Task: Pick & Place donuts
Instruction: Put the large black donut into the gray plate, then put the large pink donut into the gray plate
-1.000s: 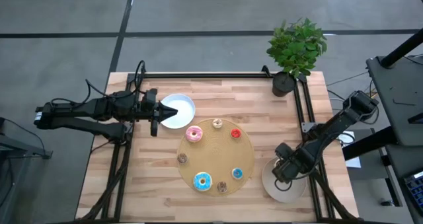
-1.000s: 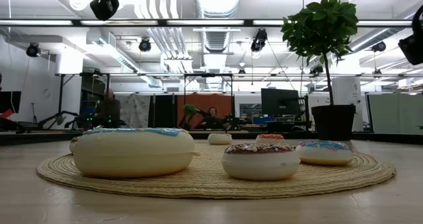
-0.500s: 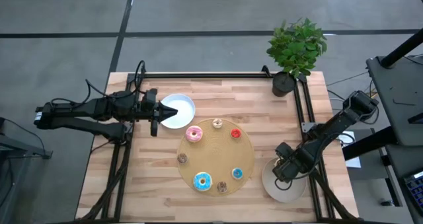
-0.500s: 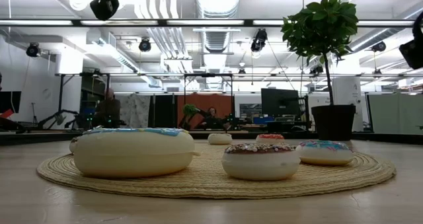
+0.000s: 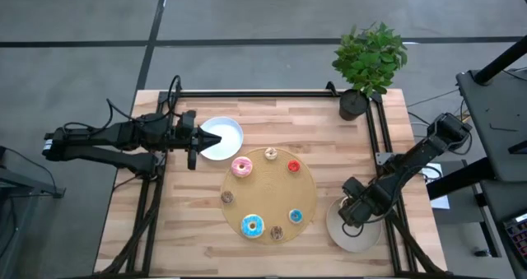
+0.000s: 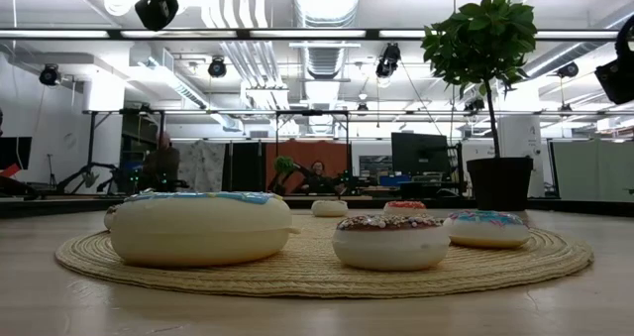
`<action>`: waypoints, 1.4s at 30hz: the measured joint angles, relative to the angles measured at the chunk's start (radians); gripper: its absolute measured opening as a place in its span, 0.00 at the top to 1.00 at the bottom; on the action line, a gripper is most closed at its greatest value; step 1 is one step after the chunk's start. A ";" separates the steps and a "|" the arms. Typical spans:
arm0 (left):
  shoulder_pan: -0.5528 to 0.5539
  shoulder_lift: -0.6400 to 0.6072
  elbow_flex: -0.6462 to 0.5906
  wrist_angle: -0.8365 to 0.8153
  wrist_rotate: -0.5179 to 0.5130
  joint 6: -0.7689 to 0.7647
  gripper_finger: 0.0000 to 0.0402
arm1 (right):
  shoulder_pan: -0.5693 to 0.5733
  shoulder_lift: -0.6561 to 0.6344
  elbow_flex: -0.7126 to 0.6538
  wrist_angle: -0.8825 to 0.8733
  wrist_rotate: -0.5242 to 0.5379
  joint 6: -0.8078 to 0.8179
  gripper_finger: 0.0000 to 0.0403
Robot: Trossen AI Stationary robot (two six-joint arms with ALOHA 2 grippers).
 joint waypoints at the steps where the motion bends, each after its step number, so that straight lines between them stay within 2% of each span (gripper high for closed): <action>1: 0.000 0.000 0.000 0.000 0.000 0.000 1.00 | 0.000 0.000 0.000 0.000 0.000 0.000 0.70; 22: 0.000 0.000 0.000 0.000 0.000 0.000 1.00 | 0.000 -0.010 -0.002 -0.003 -0.009 -0.004 0.53; 38: 0.000 0.000 0.000 0.000 0.000 -0.001 1.00 | 0.000 -0.201 0.065 -0.032 0.000 -0.057 0.52; 42: 0.000 0.000 0.000 0.001 0.000 -0.001 1.00 | -0.004 -0.228 0.097 -0.029 0.068 -0.090 0.52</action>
